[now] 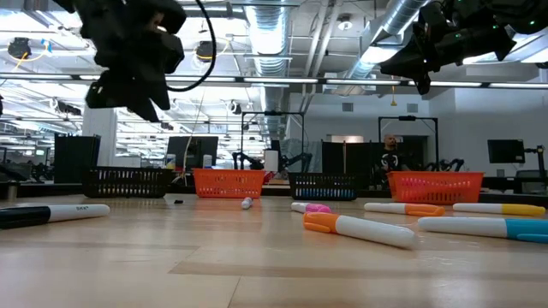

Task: Pick & Place Markers
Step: Put the white black marker into the left black bin

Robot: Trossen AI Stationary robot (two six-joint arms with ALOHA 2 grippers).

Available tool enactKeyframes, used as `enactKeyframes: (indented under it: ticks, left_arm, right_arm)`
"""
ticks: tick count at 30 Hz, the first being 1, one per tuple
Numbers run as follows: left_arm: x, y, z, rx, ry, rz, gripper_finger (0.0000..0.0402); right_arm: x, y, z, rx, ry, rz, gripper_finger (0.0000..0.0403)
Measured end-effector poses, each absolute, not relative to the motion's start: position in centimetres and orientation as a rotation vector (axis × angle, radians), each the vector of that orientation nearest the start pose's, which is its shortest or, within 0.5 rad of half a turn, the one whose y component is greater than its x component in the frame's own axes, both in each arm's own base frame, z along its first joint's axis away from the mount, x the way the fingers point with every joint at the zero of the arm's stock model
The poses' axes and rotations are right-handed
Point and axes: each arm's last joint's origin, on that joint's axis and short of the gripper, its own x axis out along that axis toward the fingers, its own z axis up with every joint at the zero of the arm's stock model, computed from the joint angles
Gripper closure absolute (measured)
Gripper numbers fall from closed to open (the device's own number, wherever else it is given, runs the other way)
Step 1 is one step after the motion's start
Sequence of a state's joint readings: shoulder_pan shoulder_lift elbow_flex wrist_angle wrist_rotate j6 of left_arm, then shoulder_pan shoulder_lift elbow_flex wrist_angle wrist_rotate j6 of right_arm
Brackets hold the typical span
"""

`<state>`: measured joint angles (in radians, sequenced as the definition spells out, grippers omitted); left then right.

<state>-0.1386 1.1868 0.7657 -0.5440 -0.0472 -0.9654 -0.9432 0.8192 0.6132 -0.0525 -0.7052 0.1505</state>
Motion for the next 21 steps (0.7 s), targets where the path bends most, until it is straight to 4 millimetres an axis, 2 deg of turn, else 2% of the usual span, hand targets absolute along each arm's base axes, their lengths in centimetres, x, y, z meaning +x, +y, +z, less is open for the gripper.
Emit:
enactKeyframes:
  ticks: [12, 16, 21]
  left_arm:
    - [25.5, -10.9, 21.0, -0.993, 1.019, 0.343, 0.0274]
    - [25.4, -12.9, 19.6, -1.097, 1.098, 0.407, 0.0275]
    - [25.0, -14.5, 18.3, -1.181, 1.154, 0.487, 0.0275]
  right_arm:
    - [12.0, -13.4, 28.2, 0.339, 0.158, -0.252, 0.0346]
    - [12.0, -13.4, 28.2, 0.339, 0.158, -0.251, 0.0346]
    - [12.0, -13.4, 28.2, 0.339, 0.158, -0.251, 0.0346]
